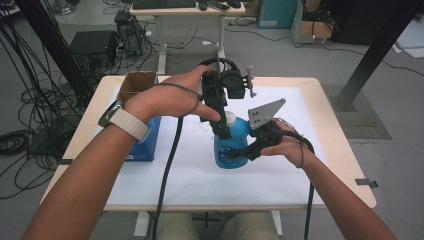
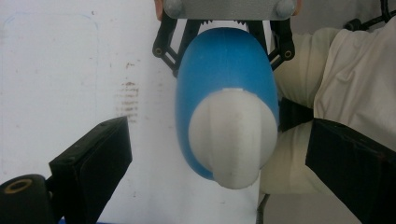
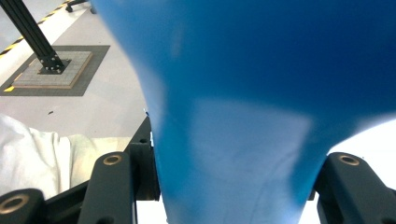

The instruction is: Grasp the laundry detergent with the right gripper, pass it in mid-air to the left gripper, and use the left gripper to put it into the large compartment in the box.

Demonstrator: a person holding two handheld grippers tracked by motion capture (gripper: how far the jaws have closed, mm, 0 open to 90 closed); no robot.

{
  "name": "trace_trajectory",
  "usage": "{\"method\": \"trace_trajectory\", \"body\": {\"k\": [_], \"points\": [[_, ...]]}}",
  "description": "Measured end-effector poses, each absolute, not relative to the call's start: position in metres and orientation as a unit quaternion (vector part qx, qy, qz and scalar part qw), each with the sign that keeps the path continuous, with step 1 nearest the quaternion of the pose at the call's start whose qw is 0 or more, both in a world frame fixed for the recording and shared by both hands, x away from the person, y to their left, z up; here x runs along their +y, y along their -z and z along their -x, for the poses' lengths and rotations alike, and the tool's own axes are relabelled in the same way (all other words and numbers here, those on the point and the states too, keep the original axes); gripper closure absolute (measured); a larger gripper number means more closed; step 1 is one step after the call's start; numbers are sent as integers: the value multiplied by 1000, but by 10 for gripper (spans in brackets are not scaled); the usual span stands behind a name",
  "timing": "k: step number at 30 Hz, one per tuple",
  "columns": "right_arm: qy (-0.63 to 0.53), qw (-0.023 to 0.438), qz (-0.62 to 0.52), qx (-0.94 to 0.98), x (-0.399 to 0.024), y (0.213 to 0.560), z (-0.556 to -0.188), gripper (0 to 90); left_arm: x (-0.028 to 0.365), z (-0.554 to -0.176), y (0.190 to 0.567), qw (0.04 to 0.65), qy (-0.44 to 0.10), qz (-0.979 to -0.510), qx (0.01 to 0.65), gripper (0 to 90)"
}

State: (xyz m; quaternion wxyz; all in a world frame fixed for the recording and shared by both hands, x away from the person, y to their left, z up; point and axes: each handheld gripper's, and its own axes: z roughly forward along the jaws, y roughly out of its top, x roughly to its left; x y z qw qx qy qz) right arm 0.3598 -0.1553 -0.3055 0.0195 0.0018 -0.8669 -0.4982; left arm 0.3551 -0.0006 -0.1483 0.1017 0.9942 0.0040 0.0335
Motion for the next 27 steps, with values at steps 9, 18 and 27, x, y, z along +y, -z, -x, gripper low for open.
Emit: {"method": "trace_trajectory", "body": {"k": [9,18,27], "points": [[499,16,4,-867,-156,305,-359,435,0,-355,148,101,-33,-994,5,75],[500,18,2,-866,-156,305,-360,435,-1,-355,148,99,-33,-994,4,76],[500,16,5,-866,-156,306,-361,435,-1,-355,148,101,-33,-994,5,76]]}}
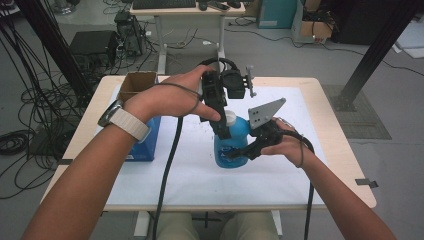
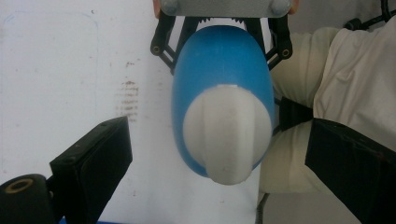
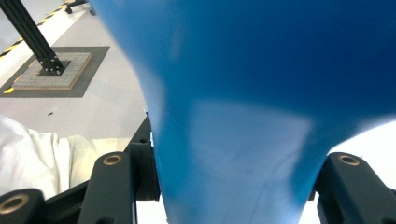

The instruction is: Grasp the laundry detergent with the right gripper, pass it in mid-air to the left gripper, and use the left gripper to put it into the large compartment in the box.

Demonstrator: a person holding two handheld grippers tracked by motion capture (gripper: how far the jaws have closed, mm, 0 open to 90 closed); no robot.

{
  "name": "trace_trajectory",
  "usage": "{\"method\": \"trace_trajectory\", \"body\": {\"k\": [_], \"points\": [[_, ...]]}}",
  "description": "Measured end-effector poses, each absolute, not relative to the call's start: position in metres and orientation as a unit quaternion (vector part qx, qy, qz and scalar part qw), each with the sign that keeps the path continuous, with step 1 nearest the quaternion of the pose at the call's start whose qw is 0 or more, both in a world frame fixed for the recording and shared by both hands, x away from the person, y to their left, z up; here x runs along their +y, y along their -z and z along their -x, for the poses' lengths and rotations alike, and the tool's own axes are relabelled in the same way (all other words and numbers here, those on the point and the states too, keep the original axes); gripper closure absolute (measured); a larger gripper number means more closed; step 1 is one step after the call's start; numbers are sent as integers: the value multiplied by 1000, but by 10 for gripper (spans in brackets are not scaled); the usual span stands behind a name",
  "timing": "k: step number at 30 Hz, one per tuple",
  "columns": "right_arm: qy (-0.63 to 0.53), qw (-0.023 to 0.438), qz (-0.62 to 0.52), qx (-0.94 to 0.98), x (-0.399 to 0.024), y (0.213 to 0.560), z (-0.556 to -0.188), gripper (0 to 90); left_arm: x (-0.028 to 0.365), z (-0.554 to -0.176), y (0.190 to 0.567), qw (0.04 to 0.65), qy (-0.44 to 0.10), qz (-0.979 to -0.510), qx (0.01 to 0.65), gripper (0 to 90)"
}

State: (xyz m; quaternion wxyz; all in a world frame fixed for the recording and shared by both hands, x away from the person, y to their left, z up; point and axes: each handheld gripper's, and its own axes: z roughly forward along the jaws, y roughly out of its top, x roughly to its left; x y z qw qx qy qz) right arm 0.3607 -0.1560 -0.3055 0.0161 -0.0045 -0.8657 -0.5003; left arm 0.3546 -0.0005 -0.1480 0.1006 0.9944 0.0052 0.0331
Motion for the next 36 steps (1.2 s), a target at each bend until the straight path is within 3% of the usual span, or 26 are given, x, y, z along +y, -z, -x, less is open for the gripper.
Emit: {"method": "trace_trajectory", "body": {"k": [36], "points": [[501,17,6,-865,-157,306,-363,434,-1,-355,147,99,-32,-995,4,76]]}}
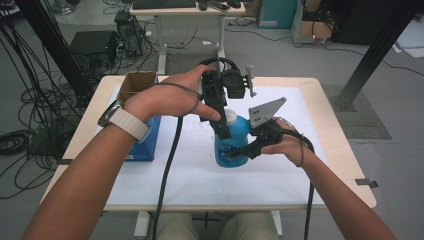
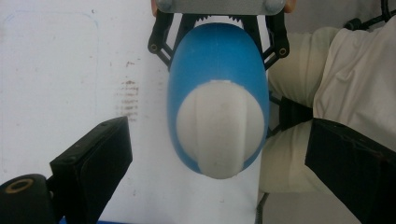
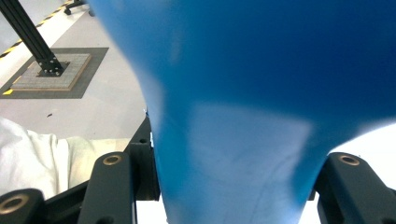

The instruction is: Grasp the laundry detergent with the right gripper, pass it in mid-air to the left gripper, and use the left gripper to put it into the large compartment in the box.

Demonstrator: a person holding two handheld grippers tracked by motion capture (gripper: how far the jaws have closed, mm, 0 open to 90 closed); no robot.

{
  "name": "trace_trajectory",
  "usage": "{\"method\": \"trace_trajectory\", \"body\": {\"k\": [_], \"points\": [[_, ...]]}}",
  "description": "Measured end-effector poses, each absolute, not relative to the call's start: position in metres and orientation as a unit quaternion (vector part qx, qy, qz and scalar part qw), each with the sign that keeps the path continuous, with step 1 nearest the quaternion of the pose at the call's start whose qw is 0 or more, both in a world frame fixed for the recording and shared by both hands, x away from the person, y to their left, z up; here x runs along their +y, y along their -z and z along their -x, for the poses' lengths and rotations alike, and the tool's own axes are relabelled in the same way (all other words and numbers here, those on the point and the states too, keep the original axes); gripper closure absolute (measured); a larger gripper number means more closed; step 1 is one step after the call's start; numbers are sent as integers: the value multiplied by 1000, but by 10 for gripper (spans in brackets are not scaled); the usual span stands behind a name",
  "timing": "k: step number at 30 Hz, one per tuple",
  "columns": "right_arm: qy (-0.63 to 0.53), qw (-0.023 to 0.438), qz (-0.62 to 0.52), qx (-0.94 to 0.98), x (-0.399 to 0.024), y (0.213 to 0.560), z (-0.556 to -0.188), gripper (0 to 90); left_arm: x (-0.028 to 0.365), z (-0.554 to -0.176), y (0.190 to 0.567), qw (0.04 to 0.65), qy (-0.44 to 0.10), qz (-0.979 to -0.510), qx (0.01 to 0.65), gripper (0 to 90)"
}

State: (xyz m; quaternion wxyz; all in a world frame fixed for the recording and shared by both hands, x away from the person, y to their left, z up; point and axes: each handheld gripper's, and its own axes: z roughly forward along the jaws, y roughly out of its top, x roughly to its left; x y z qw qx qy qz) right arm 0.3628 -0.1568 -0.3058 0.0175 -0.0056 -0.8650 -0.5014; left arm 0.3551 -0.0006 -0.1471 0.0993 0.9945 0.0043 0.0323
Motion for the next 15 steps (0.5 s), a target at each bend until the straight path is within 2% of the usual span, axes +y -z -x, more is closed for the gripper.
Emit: {"method": "trace_trajectory", "body": {"k": [15], "points": [[504,14,1,-864,-157,306,-364,433,0,-355,147,100,-33,-994,5,76]]}}
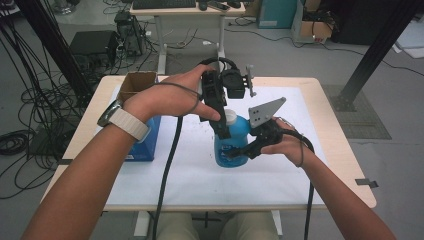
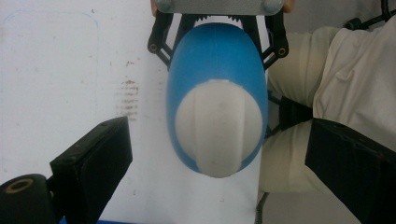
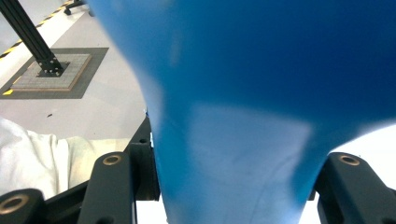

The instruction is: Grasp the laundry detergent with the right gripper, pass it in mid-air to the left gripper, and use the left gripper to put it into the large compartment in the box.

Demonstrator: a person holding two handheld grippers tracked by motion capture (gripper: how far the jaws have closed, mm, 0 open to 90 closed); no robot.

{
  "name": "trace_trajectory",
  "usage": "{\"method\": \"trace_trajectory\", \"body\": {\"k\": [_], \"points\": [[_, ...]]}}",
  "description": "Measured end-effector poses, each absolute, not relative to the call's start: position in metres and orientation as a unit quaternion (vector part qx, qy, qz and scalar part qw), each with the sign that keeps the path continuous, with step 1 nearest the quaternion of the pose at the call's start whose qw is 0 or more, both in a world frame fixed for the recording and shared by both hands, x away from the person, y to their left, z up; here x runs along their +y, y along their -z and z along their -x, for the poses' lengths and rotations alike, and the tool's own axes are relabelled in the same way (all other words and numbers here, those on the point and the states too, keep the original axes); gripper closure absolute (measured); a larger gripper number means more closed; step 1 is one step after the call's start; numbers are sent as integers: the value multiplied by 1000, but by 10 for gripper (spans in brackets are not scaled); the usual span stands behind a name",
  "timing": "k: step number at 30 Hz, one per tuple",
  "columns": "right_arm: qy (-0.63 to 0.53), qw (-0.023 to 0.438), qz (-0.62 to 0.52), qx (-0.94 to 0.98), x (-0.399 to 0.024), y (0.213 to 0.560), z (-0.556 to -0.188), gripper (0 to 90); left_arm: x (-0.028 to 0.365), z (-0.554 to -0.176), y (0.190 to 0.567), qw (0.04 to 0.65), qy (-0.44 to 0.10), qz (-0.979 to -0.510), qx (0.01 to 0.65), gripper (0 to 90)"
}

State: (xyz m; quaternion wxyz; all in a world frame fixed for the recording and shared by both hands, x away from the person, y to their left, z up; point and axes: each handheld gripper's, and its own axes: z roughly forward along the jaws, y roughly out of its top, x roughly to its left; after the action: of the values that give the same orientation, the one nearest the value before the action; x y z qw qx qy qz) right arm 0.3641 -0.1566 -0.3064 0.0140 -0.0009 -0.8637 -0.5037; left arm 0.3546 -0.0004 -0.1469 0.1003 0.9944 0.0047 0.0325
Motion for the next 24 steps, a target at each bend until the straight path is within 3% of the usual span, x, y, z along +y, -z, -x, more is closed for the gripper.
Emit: {"method": "trace_trajectory", "body": {"k": [24], "points": [[504,15,2,-863,-157,306,-365,433,-1,-354,147,100,-32,-994,4,81]]}}
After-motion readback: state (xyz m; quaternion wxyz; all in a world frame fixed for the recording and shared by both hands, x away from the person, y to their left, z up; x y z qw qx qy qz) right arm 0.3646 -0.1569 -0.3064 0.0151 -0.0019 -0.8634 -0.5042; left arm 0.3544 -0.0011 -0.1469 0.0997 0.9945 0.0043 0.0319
